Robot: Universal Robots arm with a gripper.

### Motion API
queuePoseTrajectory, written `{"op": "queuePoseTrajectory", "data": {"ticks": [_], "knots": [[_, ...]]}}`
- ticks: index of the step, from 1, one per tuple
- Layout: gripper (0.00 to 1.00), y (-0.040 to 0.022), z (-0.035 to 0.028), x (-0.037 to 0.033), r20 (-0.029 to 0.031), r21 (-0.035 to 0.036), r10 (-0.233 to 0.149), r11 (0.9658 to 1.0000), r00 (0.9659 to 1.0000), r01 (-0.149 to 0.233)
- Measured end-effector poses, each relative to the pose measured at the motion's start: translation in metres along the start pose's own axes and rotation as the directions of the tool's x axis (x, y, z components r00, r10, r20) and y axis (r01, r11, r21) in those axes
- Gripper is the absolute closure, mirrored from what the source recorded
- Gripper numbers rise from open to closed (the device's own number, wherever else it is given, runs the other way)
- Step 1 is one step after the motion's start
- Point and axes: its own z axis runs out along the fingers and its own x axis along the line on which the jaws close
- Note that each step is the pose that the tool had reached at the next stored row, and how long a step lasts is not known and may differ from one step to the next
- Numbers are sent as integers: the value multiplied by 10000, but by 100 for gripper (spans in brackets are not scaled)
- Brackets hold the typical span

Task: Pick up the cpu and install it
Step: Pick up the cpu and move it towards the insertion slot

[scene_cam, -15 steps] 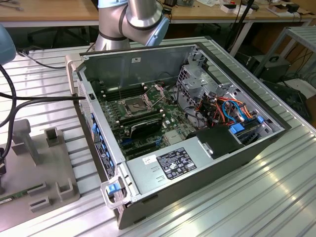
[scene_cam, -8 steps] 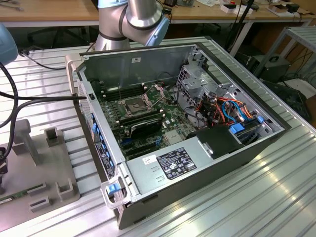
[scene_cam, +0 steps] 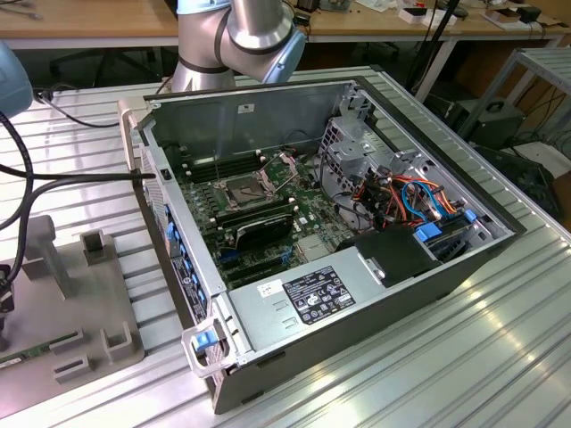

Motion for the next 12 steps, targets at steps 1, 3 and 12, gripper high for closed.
{"op": "queuePoseTrajectory", "data": {"ticks": [1, 3, 12], "knots": [[38, 2, 3, -1, 0, 0, -2, 10000, 10000, 2], [38, 4, 9, 0, -3, 2, -1, 10000, 10000, 1], [38, 7, 23, 11, -1, 0, 0, 10000, 10000, 0]]}}
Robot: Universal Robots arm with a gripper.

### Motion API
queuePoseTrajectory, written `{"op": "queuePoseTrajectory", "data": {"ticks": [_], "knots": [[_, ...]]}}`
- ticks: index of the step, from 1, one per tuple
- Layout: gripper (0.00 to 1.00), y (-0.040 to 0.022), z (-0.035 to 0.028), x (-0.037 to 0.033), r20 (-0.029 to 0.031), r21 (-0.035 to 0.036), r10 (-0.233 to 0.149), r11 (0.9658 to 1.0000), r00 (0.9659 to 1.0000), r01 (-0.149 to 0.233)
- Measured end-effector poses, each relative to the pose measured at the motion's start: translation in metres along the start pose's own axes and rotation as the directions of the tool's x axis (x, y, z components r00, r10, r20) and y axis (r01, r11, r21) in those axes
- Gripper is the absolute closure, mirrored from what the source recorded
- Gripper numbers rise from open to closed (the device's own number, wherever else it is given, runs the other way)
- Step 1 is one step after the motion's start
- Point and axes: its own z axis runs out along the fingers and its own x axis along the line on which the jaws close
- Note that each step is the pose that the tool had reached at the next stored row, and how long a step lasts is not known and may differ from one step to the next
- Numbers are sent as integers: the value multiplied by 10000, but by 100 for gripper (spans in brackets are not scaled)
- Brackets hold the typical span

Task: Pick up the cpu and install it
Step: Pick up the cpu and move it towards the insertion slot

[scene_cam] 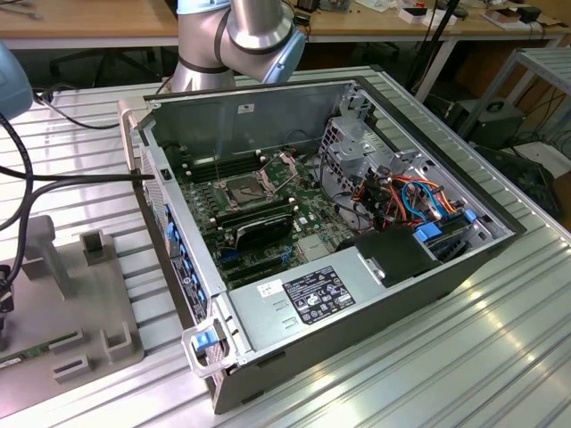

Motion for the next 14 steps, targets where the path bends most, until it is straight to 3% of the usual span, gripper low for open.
{"op": "queuePoseTrajectory", "data": {"ticks": [14], "knots": [[38, 2, 16, 1, -4, -24, -55, 10000, 10000, 55]]}}
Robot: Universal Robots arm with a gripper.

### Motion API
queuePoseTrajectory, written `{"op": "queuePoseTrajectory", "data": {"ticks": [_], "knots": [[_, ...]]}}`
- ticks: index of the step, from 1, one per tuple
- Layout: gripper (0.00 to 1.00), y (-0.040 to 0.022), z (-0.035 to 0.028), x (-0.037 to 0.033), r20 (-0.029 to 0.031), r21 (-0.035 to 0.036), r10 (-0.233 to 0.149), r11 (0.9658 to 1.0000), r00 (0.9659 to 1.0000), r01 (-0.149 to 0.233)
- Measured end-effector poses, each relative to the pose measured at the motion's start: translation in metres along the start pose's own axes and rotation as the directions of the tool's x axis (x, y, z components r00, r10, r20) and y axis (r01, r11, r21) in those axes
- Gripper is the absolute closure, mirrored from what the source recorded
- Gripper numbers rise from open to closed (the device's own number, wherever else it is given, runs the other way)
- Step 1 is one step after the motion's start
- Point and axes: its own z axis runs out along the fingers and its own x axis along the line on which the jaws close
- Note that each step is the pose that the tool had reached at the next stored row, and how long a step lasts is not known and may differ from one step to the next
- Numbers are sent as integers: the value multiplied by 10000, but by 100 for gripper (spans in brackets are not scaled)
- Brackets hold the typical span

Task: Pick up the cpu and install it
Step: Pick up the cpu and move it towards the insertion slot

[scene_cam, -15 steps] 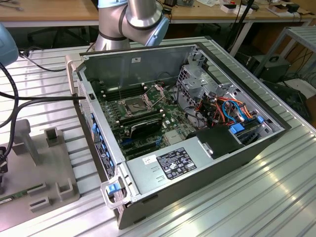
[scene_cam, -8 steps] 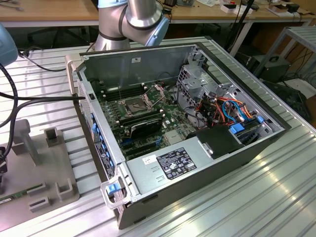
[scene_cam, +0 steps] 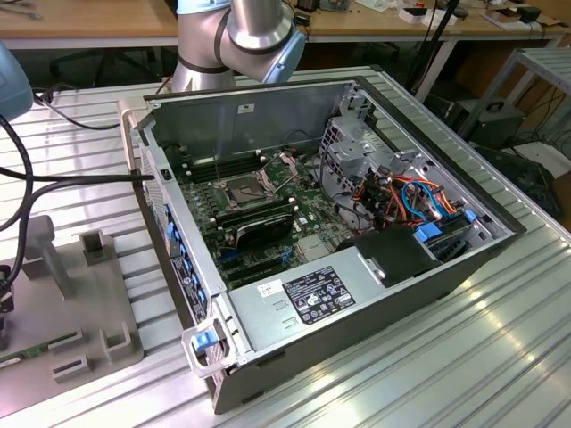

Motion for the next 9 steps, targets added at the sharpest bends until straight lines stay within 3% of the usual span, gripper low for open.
{"op": "queuePoseTrajectory", "data": {"ticks": [9], "knots": [[38, 0, 3, 0, -3, -4, -174, 9998, 9998, 174]]}}
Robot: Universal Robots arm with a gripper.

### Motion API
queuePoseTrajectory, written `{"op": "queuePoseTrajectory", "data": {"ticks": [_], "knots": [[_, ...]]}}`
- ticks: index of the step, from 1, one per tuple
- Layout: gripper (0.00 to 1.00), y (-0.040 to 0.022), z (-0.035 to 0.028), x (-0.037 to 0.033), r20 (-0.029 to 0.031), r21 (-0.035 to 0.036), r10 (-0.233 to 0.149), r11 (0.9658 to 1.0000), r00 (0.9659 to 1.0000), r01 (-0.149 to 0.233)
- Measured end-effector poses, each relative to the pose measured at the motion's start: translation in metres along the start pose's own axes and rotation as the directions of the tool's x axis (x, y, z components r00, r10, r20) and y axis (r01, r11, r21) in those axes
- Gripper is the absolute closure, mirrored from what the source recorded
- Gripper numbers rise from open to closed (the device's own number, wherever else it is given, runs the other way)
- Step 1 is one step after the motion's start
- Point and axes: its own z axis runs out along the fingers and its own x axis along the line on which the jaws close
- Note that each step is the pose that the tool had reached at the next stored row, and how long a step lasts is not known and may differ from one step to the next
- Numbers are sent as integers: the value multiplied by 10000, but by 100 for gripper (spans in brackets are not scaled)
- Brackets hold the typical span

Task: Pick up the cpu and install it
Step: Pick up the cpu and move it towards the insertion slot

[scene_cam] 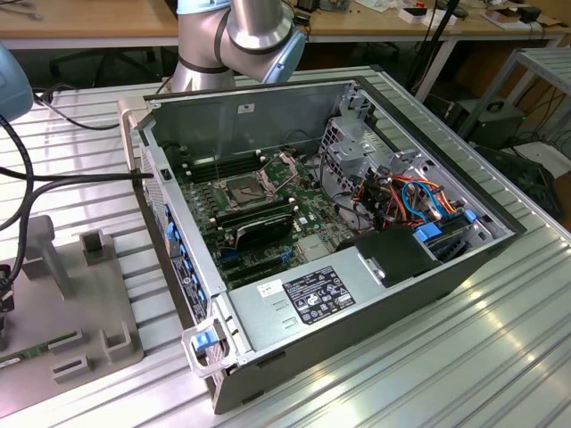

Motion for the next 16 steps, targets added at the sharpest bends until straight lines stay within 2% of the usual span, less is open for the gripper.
{"op": "queuePoseTrajectory", "data": {"ticks": [16], "knots": [[38, 0, -13, 10, 0, 0, -1, 10000, 10000, 1]]}}
